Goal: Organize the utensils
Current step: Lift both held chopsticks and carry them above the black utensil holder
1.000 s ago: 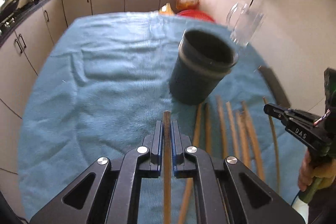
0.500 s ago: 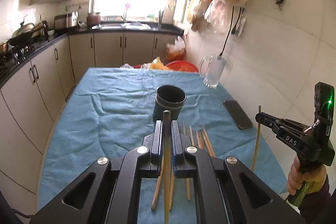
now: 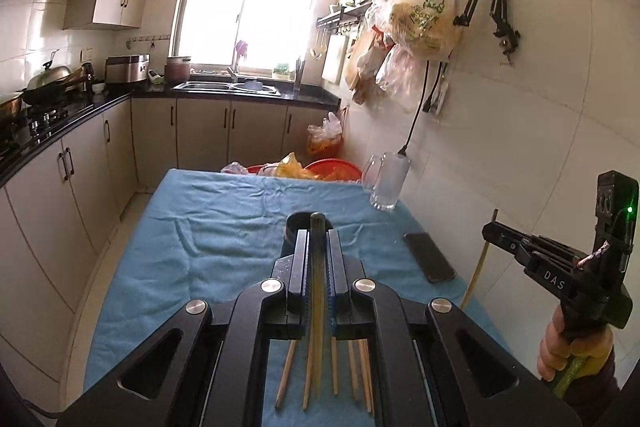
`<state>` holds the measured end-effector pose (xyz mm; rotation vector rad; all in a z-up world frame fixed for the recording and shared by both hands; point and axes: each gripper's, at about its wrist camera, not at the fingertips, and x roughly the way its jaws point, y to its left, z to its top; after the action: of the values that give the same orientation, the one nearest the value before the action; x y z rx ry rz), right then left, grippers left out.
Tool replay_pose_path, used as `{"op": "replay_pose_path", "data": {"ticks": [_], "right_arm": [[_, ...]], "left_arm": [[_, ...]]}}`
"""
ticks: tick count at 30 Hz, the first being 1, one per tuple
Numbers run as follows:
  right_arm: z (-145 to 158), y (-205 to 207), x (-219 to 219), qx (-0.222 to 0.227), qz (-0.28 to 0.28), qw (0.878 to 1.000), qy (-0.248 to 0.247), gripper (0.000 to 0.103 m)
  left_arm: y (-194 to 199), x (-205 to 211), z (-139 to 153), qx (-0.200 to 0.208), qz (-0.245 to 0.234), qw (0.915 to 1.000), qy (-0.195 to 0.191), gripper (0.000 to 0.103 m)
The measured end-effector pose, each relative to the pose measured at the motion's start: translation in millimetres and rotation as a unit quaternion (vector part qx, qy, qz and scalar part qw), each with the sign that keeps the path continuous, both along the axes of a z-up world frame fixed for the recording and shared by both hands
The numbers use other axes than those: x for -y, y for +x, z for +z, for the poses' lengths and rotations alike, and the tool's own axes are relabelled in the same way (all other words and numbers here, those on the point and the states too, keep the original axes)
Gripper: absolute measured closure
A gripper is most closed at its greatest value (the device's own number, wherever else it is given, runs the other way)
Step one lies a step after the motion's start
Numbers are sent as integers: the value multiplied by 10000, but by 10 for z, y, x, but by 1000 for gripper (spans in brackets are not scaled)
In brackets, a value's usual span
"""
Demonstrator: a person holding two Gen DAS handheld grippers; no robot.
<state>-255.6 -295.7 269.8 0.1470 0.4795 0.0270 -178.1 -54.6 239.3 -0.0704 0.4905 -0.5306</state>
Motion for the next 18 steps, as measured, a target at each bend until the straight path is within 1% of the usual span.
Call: {"op": "replay_pose_path", "data": {"ticks": [3, 6, 11, 15, 18], "right_arm": [[125, 173, 3, 93, 49, 9999, 97, 97], [251, 465, 36, 168, 62, 9994, 289, 97], [404, 957, 53, 312, -12, 9986, 434, 97], [508, 1328, 100, 436, -68, 9974, 573, 97], [544, 1621, 139, 524, -132, 9959, 721, 97]], "left_arm": [[158, 35, 124, 72, 12, 10000, -29, 96], [394, 94, 295, 171, 82, 9998, -53, 96], [899, 237, 567, 260, 236, 9992, -185, 96], [1270, 324, 732, 285, 301, 9984, -381, 96], [1510, 403, 794, 271, 337, 9978, -505, 96]]}}
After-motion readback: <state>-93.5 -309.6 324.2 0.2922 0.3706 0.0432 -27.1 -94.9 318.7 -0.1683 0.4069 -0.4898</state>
